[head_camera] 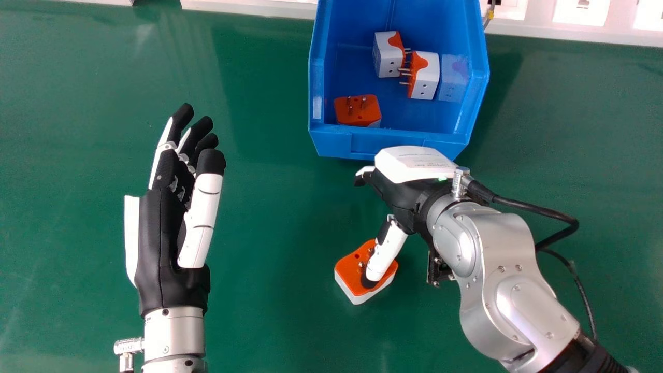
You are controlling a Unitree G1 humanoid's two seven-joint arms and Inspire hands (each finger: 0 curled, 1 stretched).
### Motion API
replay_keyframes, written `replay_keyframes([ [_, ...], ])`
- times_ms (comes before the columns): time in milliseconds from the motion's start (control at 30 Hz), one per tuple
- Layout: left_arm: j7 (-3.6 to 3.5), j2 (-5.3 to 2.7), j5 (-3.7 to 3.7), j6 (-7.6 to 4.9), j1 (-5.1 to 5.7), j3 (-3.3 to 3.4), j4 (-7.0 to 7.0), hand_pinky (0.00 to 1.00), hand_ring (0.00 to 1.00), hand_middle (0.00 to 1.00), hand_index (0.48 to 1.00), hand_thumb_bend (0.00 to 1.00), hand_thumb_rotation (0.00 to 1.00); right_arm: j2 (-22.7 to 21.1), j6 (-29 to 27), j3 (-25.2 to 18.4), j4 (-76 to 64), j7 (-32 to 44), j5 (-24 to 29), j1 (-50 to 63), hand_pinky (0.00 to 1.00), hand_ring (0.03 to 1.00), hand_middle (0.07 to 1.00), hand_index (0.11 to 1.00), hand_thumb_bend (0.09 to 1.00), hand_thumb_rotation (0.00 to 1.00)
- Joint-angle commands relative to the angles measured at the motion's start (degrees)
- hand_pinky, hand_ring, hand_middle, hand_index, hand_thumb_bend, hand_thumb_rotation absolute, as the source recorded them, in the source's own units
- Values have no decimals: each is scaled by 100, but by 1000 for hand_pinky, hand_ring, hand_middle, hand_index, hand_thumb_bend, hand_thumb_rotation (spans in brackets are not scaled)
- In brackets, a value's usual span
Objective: Pick all objects and put in blue box
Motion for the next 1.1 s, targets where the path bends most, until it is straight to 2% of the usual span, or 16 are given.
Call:
replay_keyframes([
  [0, -6, -1, 27, -18, -68, -14, -101, 817, 868, 881, 903, 734, 775, -50, -38, 1, -105, -7, -124, -35, 756, 834, 889, 856, 939, 225],
  [233, 2, 0, 42, -42, -55, -10, -100, 817, 867, 881, 903, 734, 775, -34, -17, 80, -254, 55, -159, 102, 760, 837, 892, 855, 940, 226],
  [433, -27, 5, 34, -80, -2, -23, -90, 817, 867, 881, 903, 735, 775, -117, 99, -93, -787, 270, -182, 160, 756, 834, 890, 853, 946, 230],
  [667, -65, 15, -24, -74, 28, -4, -81, 816, 866, 881, 903, 740, 776, -176, 197, -250, -1509, 432, -274, 386, 755, 832, 888, 850, 950, 228],
  [1067, -8, -28, 25, 9, 94, -34, -198, 817, 865, 881, 903, 735, 775, -195, 122, -486, -2416, 667, -438, 784, 765, 832, 883, 841, 948, 203],
])
